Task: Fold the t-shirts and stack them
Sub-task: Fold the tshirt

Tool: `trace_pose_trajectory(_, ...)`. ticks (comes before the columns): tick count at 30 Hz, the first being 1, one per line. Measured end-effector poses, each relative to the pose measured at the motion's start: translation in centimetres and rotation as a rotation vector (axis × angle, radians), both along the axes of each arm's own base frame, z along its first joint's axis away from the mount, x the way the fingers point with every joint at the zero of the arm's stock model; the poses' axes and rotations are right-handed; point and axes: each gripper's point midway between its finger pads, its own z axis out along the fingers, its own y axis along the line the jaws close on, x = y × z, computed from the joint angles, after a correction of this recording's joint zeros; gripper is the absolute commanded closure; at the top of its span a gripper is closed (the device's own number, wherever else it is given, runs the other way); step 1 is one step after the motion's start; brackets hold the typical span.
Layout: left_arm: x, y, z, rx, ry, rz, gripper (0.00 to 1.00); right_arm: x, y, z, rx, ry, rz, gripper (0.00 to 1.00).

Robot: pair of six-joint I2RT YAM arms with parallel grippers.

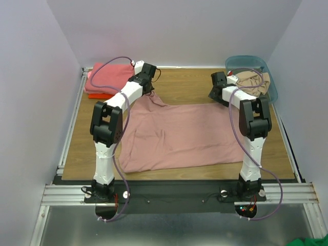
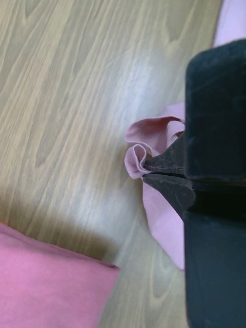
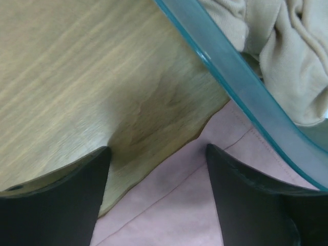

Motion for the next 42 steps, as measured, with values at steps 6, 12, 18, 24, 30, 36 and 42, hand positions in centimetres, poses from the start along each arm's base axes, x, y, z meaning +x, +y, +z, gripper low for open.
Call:
trace_pose_trajectory(6,-3.2,-1.2,1.3,-0.01,-0.049,-0.063,1.0,0.2,-0.5,-0.5,-0.011,-0.011,-0.044,0.38)
trace_pose_trajectory(12,-6.2,-1.6,0.5,-0.004,-0.039,-0.097,1.0,0.0,-0.9,-0.7,-0.023,-0.02,-0.071,0.67)
trace_pose_trajectory(18,-8.3,-0.3,1.0,0.001,-0.049,-0.081,1.0,-1.8,-1.0,-0.7,-0.032,-0.013,-0.083,0.98)
trace_pose_trajectory(24,-10.2,0.9,2.2,-0.014,-0.081,-0.062,1.0,-3.6,-0.3,-0.4,-0.037,0.003,-0.064,1.0)
trace_pose_trajectory(30,-13.0,0.9,3.1,-0.037,-0.115,-0.066,1.0,-6.7,0.8,1.7,-0.042,-0.014,-0.034,1.0)
trace_pose_trajectory(36,-17.2,0.9,2.0,-0.067,-0.107,-0.077,1.0,-11.2,0.4,4.2,-0.033,-0.061,-0.041,0.99)
trace_pose_trajectory(42,-21.0,1.7,0.2,-0.105,-0.081,-0.067,1.0,-14.4,-0.4,3.6,-0.03,-0.04,-0.04,1.0)
